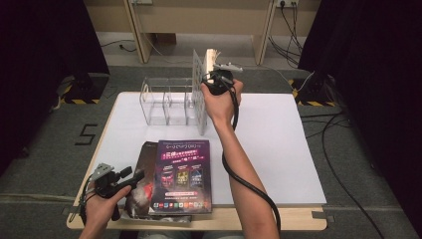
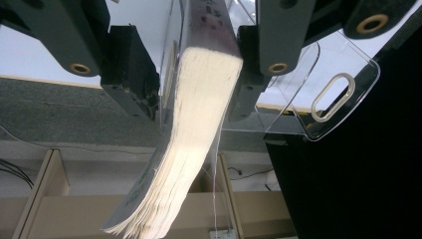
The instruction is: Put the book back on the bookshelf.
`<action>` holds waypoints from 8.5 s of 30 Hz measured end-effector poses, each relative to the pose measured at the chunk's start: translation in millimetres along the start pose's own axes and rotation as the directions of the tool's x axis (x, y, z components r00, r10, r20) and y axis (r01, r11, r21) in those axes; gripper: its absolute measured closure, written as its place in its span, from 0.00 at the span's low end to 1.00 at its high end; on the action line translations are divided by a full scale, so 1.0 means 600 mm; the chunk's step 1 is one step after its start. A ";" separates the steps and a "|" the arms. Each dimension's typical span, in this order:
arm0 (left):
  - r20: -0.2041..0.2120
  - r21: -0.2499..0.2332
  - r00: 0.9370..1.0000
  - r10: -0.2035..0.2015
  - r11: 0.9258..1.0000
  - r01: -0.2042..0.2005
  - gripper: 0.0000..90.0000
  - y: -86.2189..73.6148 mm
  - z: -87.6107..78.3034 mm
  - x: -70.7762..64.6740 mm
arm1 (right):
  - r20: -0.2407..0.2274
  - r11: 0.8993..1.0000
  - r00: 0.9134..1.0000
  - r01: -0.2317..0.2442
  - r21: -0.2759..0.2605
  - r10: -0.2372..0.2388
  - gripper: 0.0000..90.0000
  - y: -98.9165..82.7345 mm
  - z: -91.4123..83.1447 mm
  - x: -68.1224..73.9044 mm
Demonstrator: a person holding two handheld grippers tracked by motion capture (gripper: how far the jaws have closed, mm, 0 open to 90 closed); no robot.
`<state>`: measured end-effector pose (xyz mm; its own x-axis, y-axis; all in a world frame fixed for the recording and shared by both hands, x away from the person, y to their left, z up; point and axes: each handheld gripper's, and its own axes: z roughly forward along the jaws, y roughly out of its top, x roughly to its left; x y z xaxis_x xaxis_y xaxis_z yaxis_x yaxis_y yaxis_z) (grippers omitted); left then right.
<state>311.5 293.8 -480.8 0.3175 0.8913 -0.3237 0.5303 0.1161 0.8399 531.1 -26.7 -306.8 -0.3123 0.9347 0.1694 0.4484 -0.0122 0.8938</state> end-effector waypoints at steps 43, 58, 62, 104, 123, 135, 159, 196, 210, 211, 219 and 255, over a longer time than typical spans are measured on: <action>0.009 0.012 1.000 0.016 1.000 -0.016 0.43 -0.001 0.006 -0.010 | -0.071 0.997 0.995 0.074 0.013 -0.073 0.57 -0.084 -0.069 -0.019; 0.037 0.043 0.998 0.043 0.998 -0.044 0.44 0.028 0.035 -0.032 | -0.090 0.984 0.995 0.068 0.165 -0.053 0.61 -0.156 -0.082 -0.043; 0.042 0.063 0.998 0.048 0.997 -0.050 0.46 0.037 0.054 -0.035 | -0.096 0.976 0.995 0.059 0.212 -0.039 0.65 -0.178 -0.081 -0.050; -0.012 0.235 1.000 0.008 0.972 -0.005 0.78 0.044 0.128 -0.040 | -0.105 0.889 0.994 0.012 0.457 0.041 0.70 -0.293 -0.029 -0.072; 0.004 0.231 0.997 0.083 0.970 -0.082 0.84 0.054 0.126 -0.051 | -0.116 0.881 0.992 0.004 0.474 0.057 0.68 -0.294 -0.017 -0.074; 0.008 0.243 0.996 0.094 0.966 -0.093 0.83 0.053 0.135 -0.053 | -0.102 0.868 0.991 -0.022 0.496 0.084 0.64 -0.289 0.006 -0.076; 0.027 0.270 0.995 0.101 0.957 -0.104 0.81 0.053 0.142 -0.061 | -0.131 0.859 0.975 -0.088 0.505 0.178 0.56 -0.297 0.027 -0.081; -0.001 0.304 0.990 0.139 0.943 -0.132 0.82 0.057 0.147 -0.068 | -0.091 0.861 0.978 -0.120 0.493 0.189 0.73 -0.286 0.017 -0.080; -0.004 0.312 0.993 0.121 0.943 -0.113 0.82 0.058 0.149 -0.068 | -0.135 0.824 0.959 -0.137 0.549 0.249 0.57 -0.295 0.025 -0.088; -0.005 0.312 0.993 0.122 0.943 -0.114 0.82 0.058 0.149 -0.068 | -0.133 0.820 0.957 -0.144 0.554 0.258 0.57 -0.295 0.025 -0.089; -0.006 0.317 0.993 0.115 0.942 -0.107 0.82 0.059 0.150 -0.069 | -0.122 0.807 0.942 -0.197 0.556 0.314 0.66 -0.297 0.023 -0.098; -0.027 0.319 0.992 0.123 0.941 -0.108 0.79 0.059 0.150 -0.070 | -0.269 0.819 0.907 -0.127 0.560 0.325 0.86 -0.273 -0.004 -0.087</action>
<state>387.5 220.9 -476.7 0.3592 0.9103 -0.2057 0.7158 -0.1273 0.6866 472.0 -74.3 -461.1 -0.3626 0.7484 0.5554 0.8759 0.0701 0.4774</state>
